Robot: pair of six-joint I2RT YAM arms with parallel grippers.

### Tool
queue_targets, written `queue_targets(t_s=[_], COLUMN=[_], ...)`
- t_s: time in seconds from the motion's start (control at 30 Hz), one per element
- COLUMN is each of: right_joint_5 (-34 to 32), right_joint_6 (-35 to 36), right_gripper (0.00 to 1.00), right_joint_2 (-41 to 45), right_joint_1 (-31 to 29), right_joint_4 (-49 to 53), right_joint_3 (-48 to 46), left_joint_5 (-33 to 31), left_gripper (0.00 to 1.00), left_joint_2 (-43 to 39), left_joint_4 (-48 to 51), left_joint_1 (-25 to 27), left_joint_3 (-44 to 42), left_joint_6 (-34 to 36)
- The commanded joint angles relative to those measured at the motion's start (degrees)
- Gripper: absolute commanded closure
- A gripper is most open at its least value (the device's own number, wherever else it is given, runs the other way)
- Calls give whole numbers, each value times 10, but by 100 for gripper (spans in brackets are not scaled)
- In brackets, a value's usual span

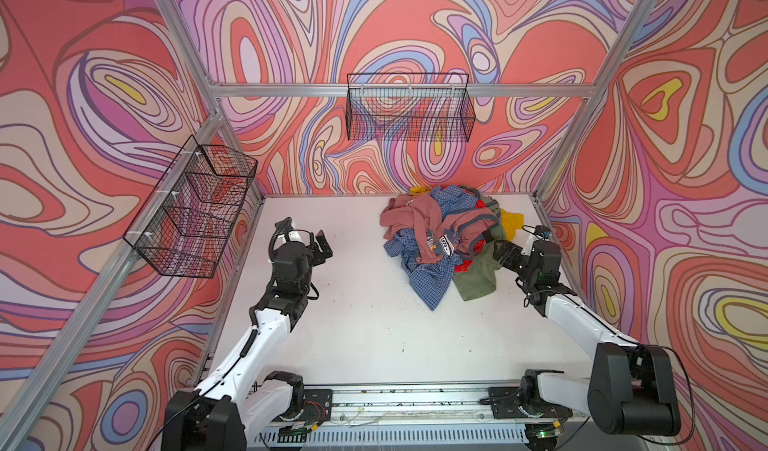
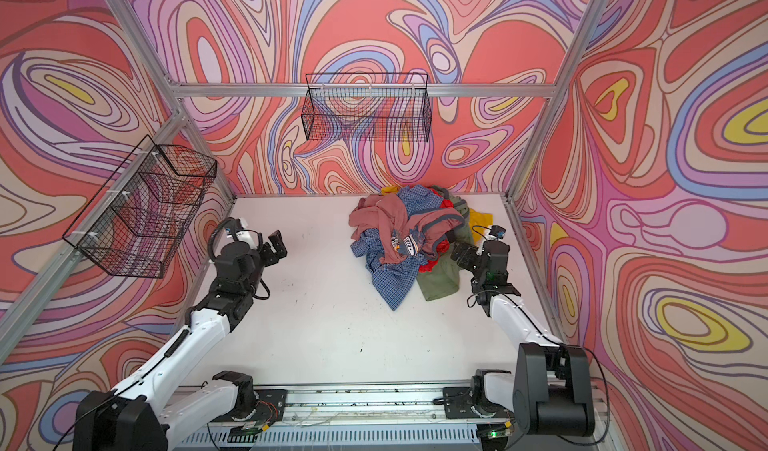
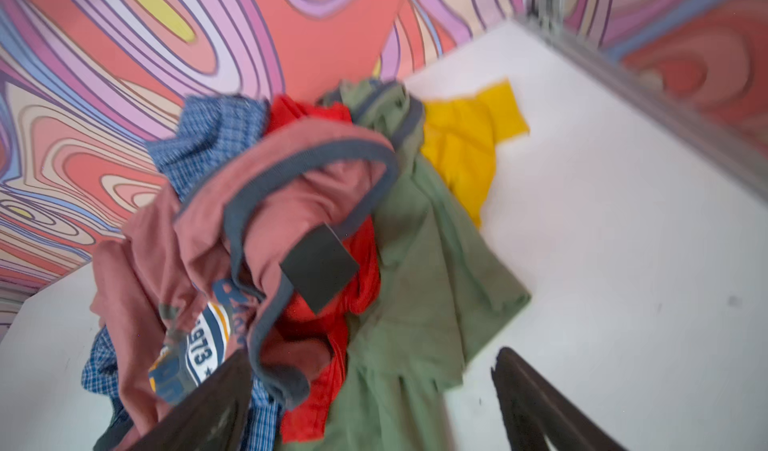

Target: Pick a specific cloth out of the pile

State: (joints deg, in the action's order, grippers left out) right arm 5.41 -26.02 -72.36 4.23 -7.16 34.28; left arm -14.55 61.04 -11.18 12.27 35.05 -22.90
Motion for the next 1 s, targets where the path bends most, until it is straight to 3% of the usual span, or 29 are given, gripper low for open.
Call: queue_targets(t_s=[0.0, 0.23, 0.67, 0.87, 0.97], right_joint_5=[53, 67, -36, -25, -23], right_joint_6=[-67, -71, -31, -35, -36], right_gripper=[12, 18, 23, 34, 47], right_joint_2=[-32, -104, -208, -225, -228], right_joint_1=[7, 3, -62, -62, -62], right_joint_4=[132, 174, 294, 278, 256], right_joint_3=[17, 60, 167, 156, 145], left_joint_5=[-20, -53, -80, -91, -88], left_gripper=[4, 4, 3, 3, 3], left_joint_2=[12, 14, -41, -61, -71], left_joint_4=[33, 12, -2, 11, 15], left_joint_1=[45, 118, 123, 123, 123], left_joint_3=[-24, -69, -126, -138, -144], left_joint_6=[-33, -16, -17, -29, -30])
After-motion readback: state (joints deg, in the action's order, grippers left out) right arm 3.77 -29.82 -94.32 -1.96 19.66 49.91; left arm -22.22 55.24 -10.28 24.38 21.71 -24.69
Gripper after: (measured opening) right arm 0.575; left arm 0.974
